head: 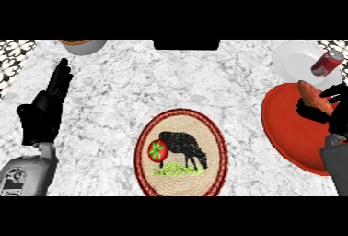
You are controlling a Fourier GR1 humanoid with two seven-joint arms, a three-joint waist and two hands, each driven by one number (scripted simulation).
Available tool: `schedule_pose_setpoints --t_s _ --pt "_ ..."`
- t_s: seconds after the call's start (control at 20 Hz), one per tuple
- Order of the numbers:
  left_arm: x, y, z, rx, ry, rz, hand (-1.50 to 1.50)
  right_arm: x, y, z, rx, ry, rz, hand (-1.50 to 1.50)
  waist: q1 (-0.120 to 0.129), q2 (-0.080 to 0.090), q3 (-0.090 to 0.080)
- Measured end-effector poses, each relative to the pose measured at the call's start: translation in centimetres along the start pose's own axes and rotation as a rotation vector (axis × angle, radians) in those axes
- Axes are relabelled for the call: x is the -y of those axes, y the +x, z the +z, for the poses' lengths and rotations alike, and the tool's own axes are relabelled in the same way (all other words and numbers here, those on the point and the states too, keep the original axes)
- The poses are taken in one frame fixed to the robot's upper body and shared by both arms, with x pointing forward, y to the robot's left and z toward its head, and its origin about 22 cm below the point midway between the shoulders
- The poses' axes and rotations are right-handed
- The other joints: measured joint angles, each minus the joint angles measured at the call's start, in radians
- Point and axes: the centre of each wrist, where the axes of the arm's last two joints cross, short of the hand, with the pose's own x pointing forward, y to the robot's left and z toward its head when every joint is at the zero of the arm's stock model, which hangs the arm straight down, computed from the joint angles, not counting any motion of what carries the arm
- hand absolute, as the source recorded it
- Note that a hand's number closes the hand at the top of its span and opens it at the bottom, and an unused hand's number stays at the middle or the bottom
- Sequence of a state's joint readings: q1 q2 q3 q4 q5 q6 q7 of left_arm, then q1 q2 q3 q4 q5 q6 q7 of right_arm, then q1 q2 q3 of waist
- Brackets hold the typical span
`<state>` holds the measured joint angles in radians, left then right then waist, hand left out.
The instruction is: Pick the sweet potato from the placemat and place it in the bowl
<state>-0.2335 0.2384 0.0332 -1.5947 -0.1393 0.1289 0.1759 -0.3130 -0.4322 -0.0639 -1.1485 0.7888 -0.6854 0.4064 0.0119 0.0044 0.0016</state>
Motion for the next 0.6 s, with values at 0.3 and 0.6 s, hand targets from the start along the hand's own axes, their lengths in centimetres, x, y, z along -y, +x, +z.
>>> schedule_pose_setpoints --t_s 0.3,0.6 --pt "0.3 -0.6 0.1 0.001 -0.009 -0.004 0.00 -1.5 -2.6 -1.9 -0.071 0.115 -0.116 -1.50 0.007 0.003 0.001" --pt "0.4 -0.2 0.2 0.010 -0.004 -0.009 0.00 -2.1 -4.0 -3.1 -0.027 0.147 -0.291 -1.50 0.008 0.002 0.002"
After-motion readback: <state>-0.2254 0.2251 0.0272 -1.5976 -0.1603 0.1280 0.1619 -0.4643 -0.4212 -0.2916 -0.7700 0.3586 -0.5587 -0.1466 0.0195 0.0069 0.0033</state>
